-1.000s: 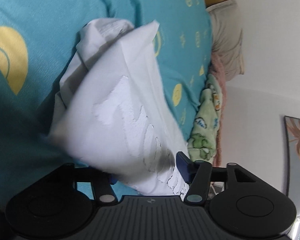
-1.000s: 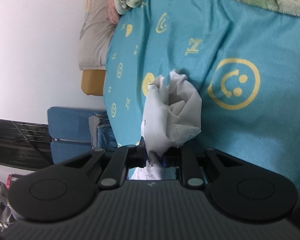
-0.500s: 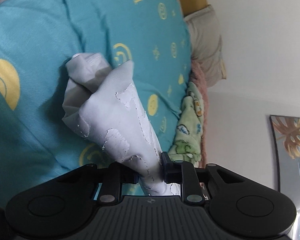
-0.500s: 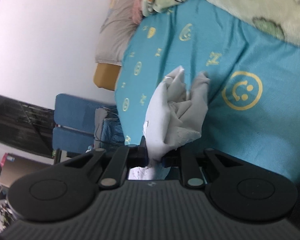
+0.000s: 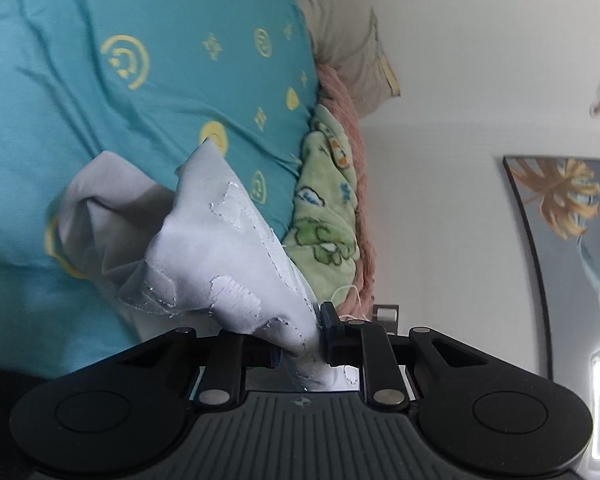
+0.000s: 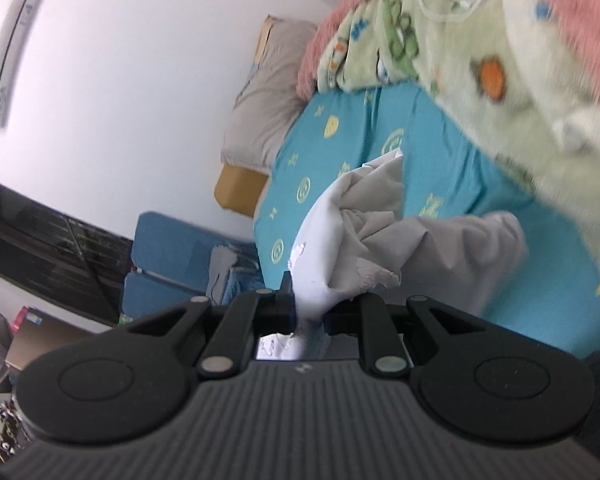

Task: Fold clothes
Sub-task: 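Lift the folded shirt with both grippers and carry it onto the pink blanket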

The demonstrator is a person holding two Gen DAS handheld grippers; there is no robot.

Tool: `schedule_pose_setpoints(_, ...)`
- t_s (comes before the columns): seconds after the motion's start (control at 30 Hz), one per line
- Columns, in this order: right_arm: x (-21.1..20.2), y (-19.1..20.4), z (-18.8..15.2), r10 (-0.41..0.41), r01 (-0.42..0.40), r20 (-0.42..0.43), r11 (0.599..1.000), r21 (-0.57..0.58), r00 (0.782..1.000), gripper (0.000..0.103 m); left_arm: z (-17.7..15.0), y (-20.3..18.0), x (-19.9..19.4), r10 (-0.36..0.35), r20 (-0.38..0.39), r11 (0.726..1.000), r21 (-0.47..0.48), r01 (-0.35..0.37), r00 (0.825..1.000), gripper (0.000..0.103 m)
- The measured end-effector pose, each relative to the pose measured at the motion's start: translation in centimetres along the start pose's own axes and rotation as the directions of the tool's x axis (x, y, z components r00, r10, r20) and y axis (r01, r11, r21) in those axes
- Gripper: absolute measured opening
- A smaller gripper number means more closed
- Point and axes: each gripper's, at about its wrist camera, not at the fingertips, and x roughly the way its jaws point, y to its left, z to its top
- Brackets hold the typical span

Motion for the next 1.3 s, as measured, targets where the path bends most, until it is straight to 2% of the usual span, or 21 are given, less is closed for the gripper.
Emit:
schedule_pose_setpoints(0.1, -1.6, -0.1, 2.1, -0.004, 0.004, 0.026, 1.000, -0.001, 1.000, 0.016, -1.9, -1.7, 1.3, 0.007, -0.025, 1.000, 0.024, -0.007, 1.000, 0.020)
schedule_pose_setpoints(0.33, -2.4, -0.8, 10.8, -0.077, 0.079, 0.111, 0.997, -0.013, 0.991, 0.016, -2.7, -8.4, 11.4, 0.042, -0.097, 0.995, 0.094, -0.033, 0.994, 0.019)
schedule_pose_setpoints(0.43, -2.9, 0.1, 15.4, -0.097, 0.106, 0.174, 0.993, -0.046, 0.980, 0.016, -3.0, -12.2, 15.6, 0.025, -0.130, 0.990, 0.141, -0.006, 0.991, 0.018)
schedule_pose_setpoints(0.57, -5.3, 1.9, 19.3, -0.089, 0.143, 0.319, 0.979, -0.148, 0.944, 0.016, -3.6, -18.4, 21.5, -0.062, -0.180, 0.975, 0.201, 0.099, 0.982, 0.018)
schedule_pose_setpoints(0.7, -7.9, 3.6, 22.6, -0.061, 0.195, 0.461, 0.949, -0.248, 0.885, 0.016, -6.4, -21.4, 25.0, -0.181, -0.251, 0.933, 0.261, 0.247, 0.951, 0.019)
schedule_pose_setpoints(0.77, -9.1, 4.1, 23.9, -0.053, 0.234, 0.521, 0.929, -0.287, 0.852, 0.016, -8.0, -21.1, 27.0, -0.170, -0.285, 0.916, 0.307, 0.258, 0.943, 0.020)
schedule_pose_setpoints(0.8, -9.2, 3.3, 23.6, -0.082, 0.267, 0.528, 0.921, -0.284, 0.845, 0.016, -8.9, -20.6, 28.1, -0.154, -0.301, 0.907, 0.334, 0.255, 0.941, 0.020)
schedule_pose_setpoints(0.9, -8.9, -0.6, 21.6, -0.174, 0.325, 0.482, 0.912, -0.251, 0.859, 0.016, -11.0, -16.8, 31.7, -0.029, -0.344, 0.907, 0.385, 0.169, 0.939, 0.020)
schedule_pose_setpoints(1.0, -8.6, -4.5, 19.6, -0.264, 0.385, 0.430, 0.896, -0.222, 0.863, 0.016, -12.8, -11.6, 33.2, 0.097, -0.388, 0.906, 0.416, 0.080, 0.917, 0.020)
schedule_pose_setpoints(1.1, -8.3, -8.4, 17.5, -0.352, 0.444, 0.375, 0.874, -0.196, 0.858, 0.016, -13.9, -8.3, 32.8, 0.132, -0.404, 0.890, 0.450, 0.070, 0.905, 0.020)
schedule_pose_setpoints(1.17, -8.2, -10.7, 16.2, -0.398, 0.476, 0.343, 0.860, -0.184, 0.851, 0.016, -13.8, -7.5, 33.1, 0.130, -0.406, 0.876, 0.474, 0.087, 0.904, 0.020)
schedule_pose_setpoints(1.3, -8.5, -10.8, 14.8, -0.402, 0.479, 0.352, 0.862, -0.167, 0.845, 0.017, -13.9, -7.5, 33.3, 0.152, -0.387, 0.838, 0.538, 0.088, 0.909, 0.025)
